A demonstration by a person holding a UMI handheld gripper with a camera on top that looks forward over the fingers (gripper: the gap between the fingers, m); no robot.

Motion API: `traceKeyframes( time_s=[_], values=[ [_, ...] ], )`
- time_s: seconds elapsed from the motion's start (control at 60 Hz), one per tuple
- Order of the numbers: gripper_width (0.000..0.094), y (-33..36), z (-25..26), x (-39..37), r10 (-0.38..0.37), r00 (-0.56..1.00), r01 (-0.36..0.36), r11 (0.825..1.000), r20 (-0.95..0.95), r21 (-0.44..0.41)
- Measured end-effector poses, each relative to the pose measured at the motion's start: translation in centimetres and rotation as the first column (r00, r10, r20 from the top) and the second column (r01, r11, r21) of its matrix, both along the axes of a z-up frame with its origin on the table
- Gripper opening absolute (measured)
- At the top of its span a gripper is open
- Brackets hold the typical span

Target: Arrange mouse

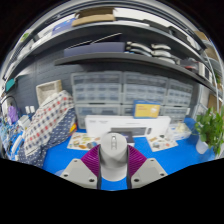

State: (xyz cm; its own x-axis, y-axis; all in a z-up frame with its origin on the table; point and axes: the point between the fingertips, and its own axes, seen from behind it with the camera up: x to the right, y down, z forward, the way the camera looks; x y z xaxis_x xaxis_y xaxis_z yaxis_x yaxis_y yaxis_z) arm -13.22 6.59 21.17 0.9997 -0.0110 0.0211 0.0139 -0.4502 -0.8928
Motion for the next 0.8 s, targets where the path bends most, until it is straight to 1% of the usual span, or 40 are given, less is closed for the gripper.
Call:
traceKeyframes(
  time_s=[0.1, 0.167, 0.267, 0.4, 0.483, 0.55, 0.583, 0.75, 0.767, 0.783, 0.8],
  values=[
    [0.0351, -0.5, -2.9, -6.5, 0.057, 0.998, -0.058, 0.997, -0.01, -0.047],
    [0.035, -1.1, -5.4, -10.0, 0.076, 0.996, -0.079, 0.993, -0.035, -0.083],
    [0.0351, -2.5, -10.3, -13.8, 0.097, 0.994, -0.104, 0.981, -0.049, -0.161],
    [0.035, -4.8, -16.6, -16.5, 0.113, 0.993, -0.121, 0.958, -0.046, -0.259],
    [0.0351, -6.1, -20.0, -17.3, 0.113, 0.993, -0.119, 0.946, -0.038, -0.302],
    [0.0354, -6.8, -22.0, -17.4, 0.108, 0.993, -0.114, 0.94, -0.037, -0.322],
    [0.0352, -6.7, -22.0, -17.5, 0.101, 0.994, -0.108, 0.95, -0.04, -0.295],
    [0.0356, -6.8, -22.3, -17.4, 0.108, 0.994, -0.108, 0.958, -0.014, -0.266],
    [0.042, -6.8, -22.3, -17.4, 0.108, 0.994, -0.108, 0.959, -0.013, -0.264],
    [0.0383, -6.8, -22.3, -17.4, 0.107, 0.994, -0.106, 0.959, -0.013, -0.263],
    [0.0396, -6.8, -22.4, -17.3, 0.106, 0.994, -0.105, 0.959, -0.012, -0.261]
  ],
)
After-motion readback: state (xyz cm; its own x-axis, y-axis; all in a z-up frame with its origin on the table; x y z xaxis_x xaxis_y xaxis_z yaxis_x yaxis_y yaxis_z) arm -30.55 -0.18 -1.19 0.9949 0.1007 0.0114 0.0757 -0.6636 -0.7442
